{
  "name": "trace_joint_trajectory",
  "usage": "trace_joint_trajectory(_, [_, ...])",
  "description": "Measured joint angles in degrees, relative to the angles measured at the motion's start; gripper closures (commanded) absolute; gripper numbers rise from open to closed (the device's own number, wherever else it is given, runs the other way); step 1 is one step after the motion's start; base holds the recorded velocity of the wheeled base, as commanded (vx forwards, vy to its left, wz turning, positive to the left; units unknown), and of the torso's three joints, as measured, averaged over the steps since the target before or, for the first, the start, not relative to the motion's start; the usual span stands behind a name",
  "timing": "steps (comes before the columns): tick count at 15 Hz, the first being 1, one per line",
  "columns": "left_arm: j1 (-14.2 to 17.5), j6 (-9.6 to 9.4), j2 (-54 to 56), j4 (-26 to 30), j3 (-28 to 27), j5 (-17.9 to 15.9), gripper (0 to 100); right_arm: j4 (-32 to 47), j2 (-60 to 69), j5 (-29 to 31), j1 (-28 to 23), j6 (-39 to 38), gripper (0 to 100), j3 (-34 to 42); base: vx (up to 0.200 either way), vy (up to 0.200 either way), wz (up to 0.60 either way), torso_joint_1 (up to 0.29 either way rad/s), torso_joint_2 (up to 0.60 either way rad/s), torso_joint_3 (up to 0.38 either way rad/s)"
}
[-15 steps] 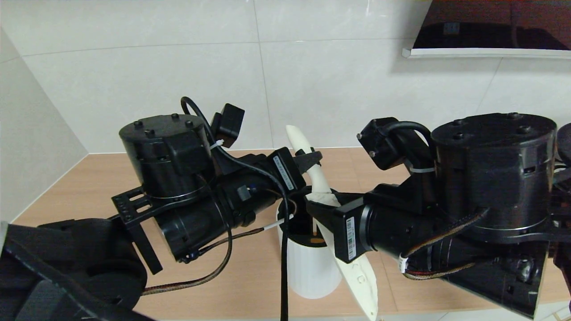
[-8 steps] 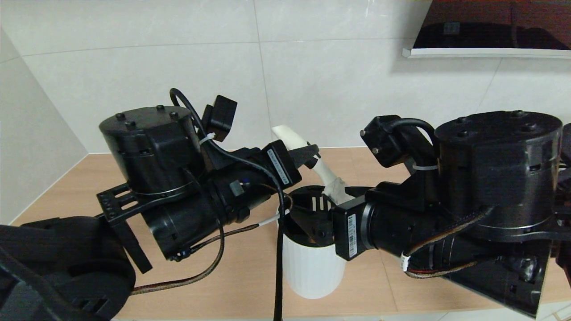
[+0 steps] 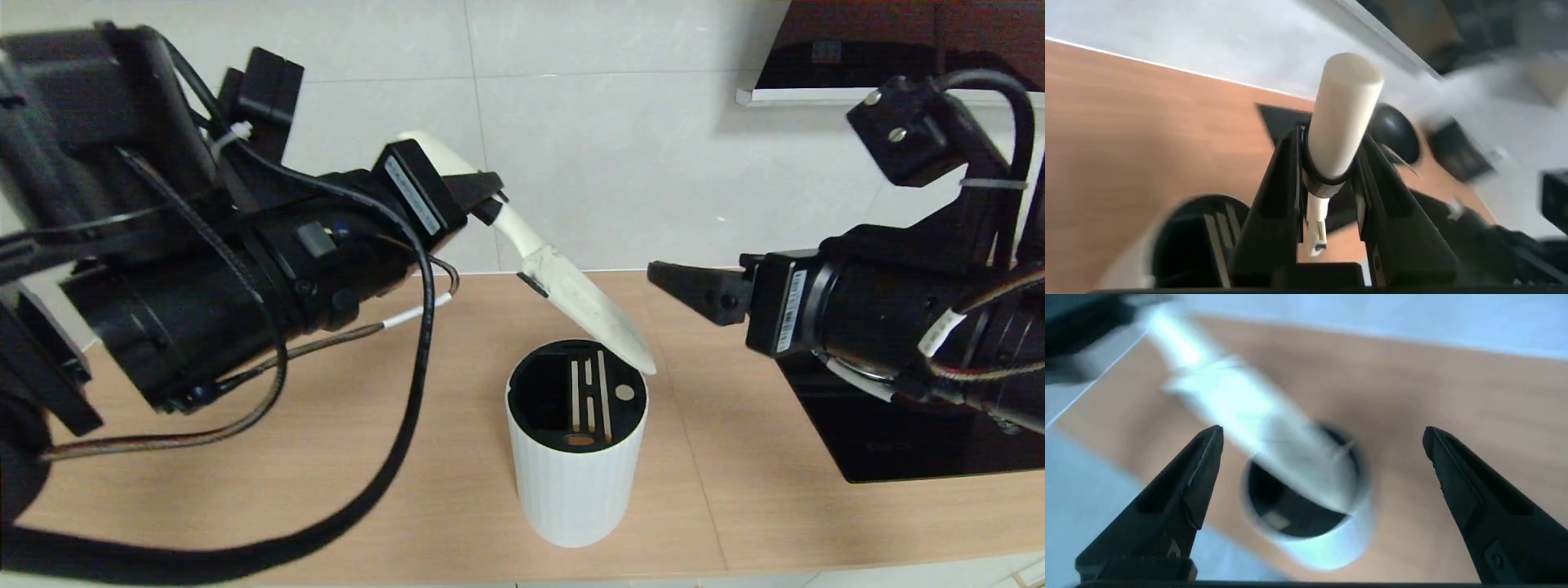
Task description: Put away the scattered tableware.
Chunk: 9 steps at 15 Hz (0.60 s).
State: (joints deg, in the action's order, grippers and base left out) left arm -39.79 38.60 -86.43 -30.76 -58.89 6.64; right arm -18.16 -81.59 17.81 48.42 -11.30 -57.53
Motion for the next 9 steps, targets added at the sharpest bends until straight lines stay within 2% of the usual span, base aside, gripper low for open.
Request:
trace_joint_trajectory(1, [0.16, -0.34, 1.15, 2.82, -2.01, 1.87, 100, 0.02, 0.91, -0.02, -1.49, 0.11, 0, -0.21, 0.000, 0.000, 0.00, 0.000, 0.00, 0.000])
trace_joint_trajectory(2, [0.33, -1.65, 2.30, 4.07, -3.38, 3.47, 100, -0.01, 1.61, -0.02, -2.51, 0.13, 0, -0.41, 0.000, 0.000, 0.00, 0.000, 0.00, 0.000])
trace_joint_trajectory(3, [0.32, -4.36, 3.30, 4.33, -4.04, 5.50, 100, -0.01, 2.02, -0.05, -3.30, 0.15, 0, -0.51, 0.000, 0.000, 0.00, 0.000, 0.00, 0.000])
trace_joint_trajectory(4, [0.22, -5.62, 3.99, 4.57, -4.33, 6.81, 100, 0.02, 2.21, -0.05, -3.66, 0.13, 0, -0.51, 0.000, 0.000, 0.00, 0.000, 0.00, 0.000])
trace_joint_trajectory(5, [-0.26, -7.95, 4.44, 5.03, -4.44, 10.51, 100, 0.10, 2.24, -0.05, -3.88, 0.13, 0, -0.52, 0.000, 0.000, 0.00, 0.000, 0.00, 0.000])
trace_joint_trajectory(6, [-1.41, -10.72, 4.55, 5.78, -4.44, 14.81, 100, 0.10, 2.21, -0.07, -3.96, 0.13, 0, -0.52, 0.000, 0.000, 0.00, 0.000, 0.00, 0.000])
trace_joint_trajectory(7, [-2.90, -12.50, 4.51, 6.00, -4.28, 17.30, 100, 0.10, 2.16, -0.05, -4.00, 0.13, 0, -0.44, 0.000, 0.000, 0.00, 0.000, 0.00, 0.000])
trace_joint_trajectory(8, [-4.39, -14.15, 4.33, 6.13, -3.93, 18.92, 100, 0.11, 2.13, -0.07, -4.02, 0.17, 0, -0.38, 0.000, 0.000, 0.00, 0.000, 0.00, 0.000])
trace_joint_trajectory(9, [-5.55, -16.65, 3.96, 5.91, -3.54, 20.11, 100, 0.10, 2.16, -0.07, -4.07, 0.20, 0, -0.33, 0.000, 0.000, 0.00, 0.000, 0.00, 0.000])
